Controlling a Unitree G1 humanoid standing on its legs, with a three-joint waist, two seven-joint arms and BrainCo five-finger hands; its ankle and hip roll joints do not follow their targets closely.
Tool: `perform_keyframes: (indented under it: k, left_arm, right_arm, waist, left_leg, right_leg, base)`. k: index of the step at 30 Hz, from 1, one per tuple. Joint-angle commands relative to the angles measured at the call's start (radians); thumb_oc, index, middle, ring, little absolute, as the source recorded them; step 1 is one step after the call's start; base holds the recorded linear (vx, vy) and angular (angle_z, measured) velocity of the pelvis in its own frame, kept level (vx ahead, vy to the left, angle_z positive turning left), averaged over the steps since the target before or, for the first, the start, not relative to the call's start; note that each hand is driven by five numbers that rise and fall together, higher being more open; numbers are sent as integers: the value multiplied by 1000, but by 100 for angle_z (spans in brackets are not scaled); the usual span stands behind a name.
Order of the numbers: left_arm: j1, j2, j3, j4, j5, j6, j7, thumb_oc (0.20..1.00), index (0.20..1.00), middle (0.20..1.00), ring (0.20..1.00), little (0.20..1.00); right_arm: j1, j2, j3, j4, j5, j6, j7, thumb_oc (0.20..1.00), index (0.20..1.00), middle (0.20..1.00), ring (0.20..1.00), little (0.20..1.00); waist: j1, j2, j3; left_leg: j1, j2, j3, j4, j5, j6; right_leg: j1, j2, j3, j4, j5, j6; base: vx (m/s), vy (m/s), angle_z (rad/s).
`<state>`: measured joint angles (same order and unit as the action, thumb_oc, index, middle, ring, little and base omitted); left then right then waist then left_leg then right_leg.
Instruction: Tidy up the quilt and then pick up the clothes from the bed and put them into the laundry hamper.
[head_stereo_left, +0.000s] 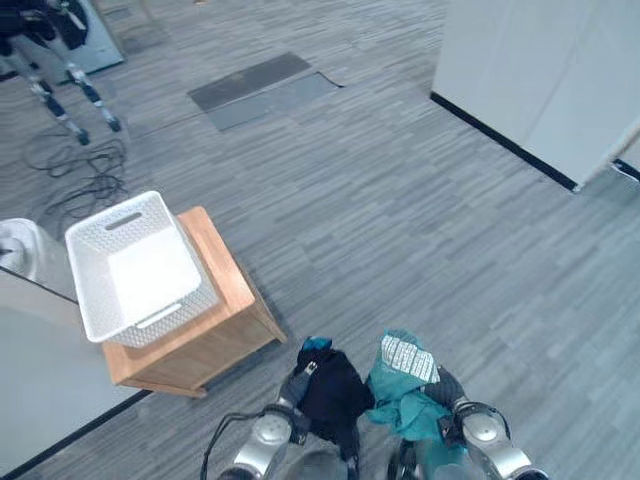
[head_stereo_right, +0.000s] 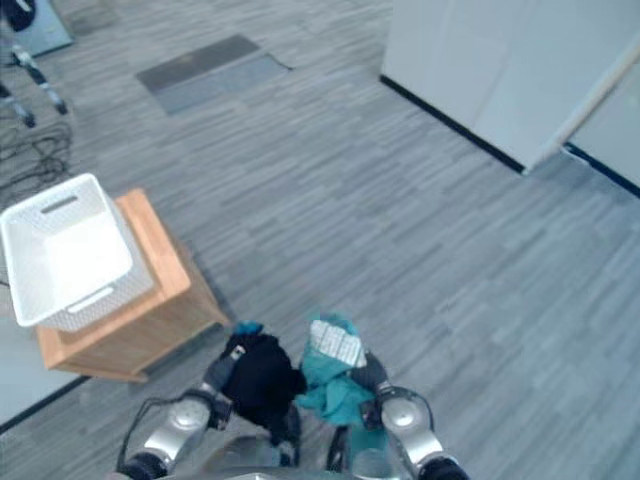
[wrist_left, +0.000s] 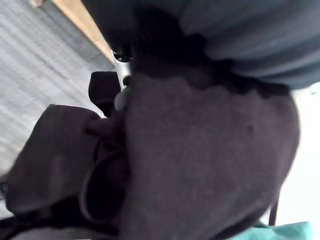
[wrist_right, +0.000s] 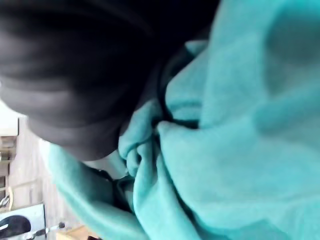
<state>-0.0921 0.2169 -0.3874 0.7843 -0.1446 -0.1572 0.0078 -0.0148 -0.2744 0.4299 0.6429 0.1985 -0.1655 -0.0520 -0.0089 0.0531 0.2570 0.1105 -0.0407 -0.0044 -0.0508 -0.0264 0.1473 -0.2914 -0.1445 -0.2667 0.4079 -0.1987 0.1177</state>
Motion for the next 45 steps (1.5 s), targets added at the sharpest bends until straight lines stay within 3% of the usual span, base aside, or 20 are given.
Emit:
perform_keyframes:
  k: [1,3,5,8,10,14,15,16,19,21,22,24,29,33,36,38,39,40,42,45]
  left_arm:
    - [-8,18,-17,-55,-14,-64,32,200,200,200,200,200]
    - [-2,15,10,-34,-30,-73,58,200,200,200,200,200]
    - [7,5,33,-21,-53,-76,66,200,200,200,200,200]
    - [-12,-39,58,-38,-163,-59,112,200,200,200,200,200]
    - [-2,-33,50,-90,-200,-63,124,200,200,200,200,200]
    - [-15,-54,78,-61,-250,-78,150,200,200,200,200,200]
    - [0,-54,75,-65,-239,-79,148,200,200,200,200,200]
    - [29,-38,97,-98,-207,-76,157,200,200,200,200,200]
    - [59,-17,137,-161,-204,-77,160,200,200,200,200,200]
    - [97,-23,148,-144,-238,-85,156,200,200,200,200,200]
    - [82,-25,148,-114,-219,-79,167,200,200,200,200,200]
    - [62,-11,140,-116,-185,-70,194,200,200,200,200,200]
    - [53,19,60,-230,-139,-74,177,200,200,200,200,200]
    - [-32,37,-3,-282,-111,-68,172,200,200,200,200,200]
    - [-35,19,-19,-246,-82,-62,148,200,200,200,200,200]
    - [-65,-22,-35,-226,-76,-55,145,200,200,200,200,200]
    - [-121,-79,-66,-177,-73,-47,173,200,200,200,200,200]
    - [-122,-79,-66,-176,-73,-48,173,200,200,200,200,200]
    - [-217,-136,-88,-112,-83,-39,194,200,200,200,200,200]
    - [-231,-155,-91,-83,-69,-35,198,200,200,200,200,200]
  right_arm:
    - [-80,29,-46,-65,47,-32,-36,200,200,200,200,200]
    - [-80,44,-31,-60,50,-18,-14,200,200,200,200,200]
    - [-72,44,-19,-57,32,-15,-3,200,200,200,200,200]
    - [-91,10,33,-35,-18,-29,-10,200,200,200,200,200]
    - [-104,4,45,-73,-2,-30,-31,200,200,200,200,200]
    - [-136,6,69,-82,10,-30,-33,200,200,200,200,200]
    - [-133,17,71,-68,25,-33,-23,200,200,200,200,200]
    - [-136,32,82,-55,25,-34,-4,200,200,200,200,200]
    - [-144,41,99,-79,20,-30,31,200,200,200,200,200]
    - [-125,63,119,-91,-17,-40,36,200,200,200,200,200]
    - [-123,77,122,-100,-53,-35,20,200,200,200,200,200]
    - [-128,79,106,-128,-51,-25,15,200,200,200,200,200]
    - [-104,26,75,-206,-47,-26,-2,200,200,200,200,200]
    - [-97,-11,16,-237,-19,-18,-27,200,200,200,200,200]
    - [-75,-40,-40,-219,-27,-43,-29,200,200,200,200,200]
    - [-12,-83,-95,-255,25,-70,2,200,200,200,200,200]
    - [10,-119,-114,-253,55,-99,3,200,200,200,200,200]
    - [9,-119,-115,-253,55,-99,3,200,200,200,200,200]
    - [-6,-141,-121,-247,59,-110,-21,200,200,200,200,200]
    - [-7,-145,-125,-246,48,-118,-34,200,200,200,200,200]
  waist:
    - [9,-8,20]
    - [10,-36,10]
    - [15,-38,3]
    - [60,-48,23]
    - [91,-69,50]
    - [145,-88,24]
    - [148,-87,8]
    - [150,-77,-31]
    - [178,-87,-55]
    - [195,-113,-54]
    - [179,-116,-54]
    - [139,-77,-45]
    - [58,-56,-24]
    - [59,-85,-17]
    - [96,-85,-5]
    - [103,-78,-6]
    - [109,-80,17]
    - [108,-81,15]
    - [136,-81,40]
    - [155,-72,37]
  left_leg:
    - [92,56,54,6,-119,-140]
    - [156,75,-17,52,-193,-160]
    - [167,94,-49,129,-195,-175]
    - [-64,131,-42,643,-12,-186]
    - [-209,152,55,815,-6,-156]
    - [-354,108,245,604,-74,-152]
    - [-350,115,325,473,-58,-147]
    - [-325,132,522,251,-14,-171]
    - [-242,88,555,138,-26,-132]
    - [-194,1,476,130,-66,-61]
    - [-171,-12,454,120,-75,-43]
    - [-112,15,395,68,-49,-39]
    - [-35,32,153,37,-52,-95]
    - [-26,34,-65,92,-128,-126]
    - [-61,42,-139,189,-159,-153]
    - [-120,51,-118,306,-144,-177]
    - [-188,109,20,392,-102,-178]
    - [-190,107,20,389,-99,-177]
    - [-247,140,176,346,-74,-173]
    - [-271,131,207,254,-9,-182]
  right_leg:
    - [115,-57,116,-426,250,63]
    - [86,-66,228,-406,290,91]
    - [91,-55,220,-358,286,84]
    - [191,-46,141,-345,249,1]
    - [292,-29,81,-376,203,-45]
    - [454,16,-17,-451,108,-39]
    - [484,33,-41,-457,86,-33]
    - [549,86,-100,-442,37,-10]
    - [560,101,-168,-340,41,22]
    - [512,32,-213,-44,181,140]
    - [457,7,-208,94,257,144]
    - [309,1,-136,256,274,144]
    - [221,-62,31,-163,196,55]
    - [213,-66,278,-421,215,77]
    - [246,-76,166,-369,224,90]
    - [315,-67,76,-410,205,70]
    - [378,-60,9,-434,188,52]
    - [376,-62,8,-435,190,52]
    - [432,-44,-70,-468,165,35]
    - [459,-22,-109,-483,149,33]
  base:
    - [663,-175,147]
    - [748,-277,95]
    - [587,-262,103]
    - [529,-373,136]
    - [507,-390,88]
    - [531,-155,79]
    - [949,-114,55]
    - [738,-84,59]
    - [656,-7,128]
    - [698,45,100]
    - [535,-37,141]
    - [428,-86,197]
    - [437,-283,242]
    - [402,-406,188]
    - [159,-316,181]
    - [78,-159,223]
    - [-34,-124,163]
    - [-144,-165,174]
    - [-86,-105,130]
    - [81,-27,54]
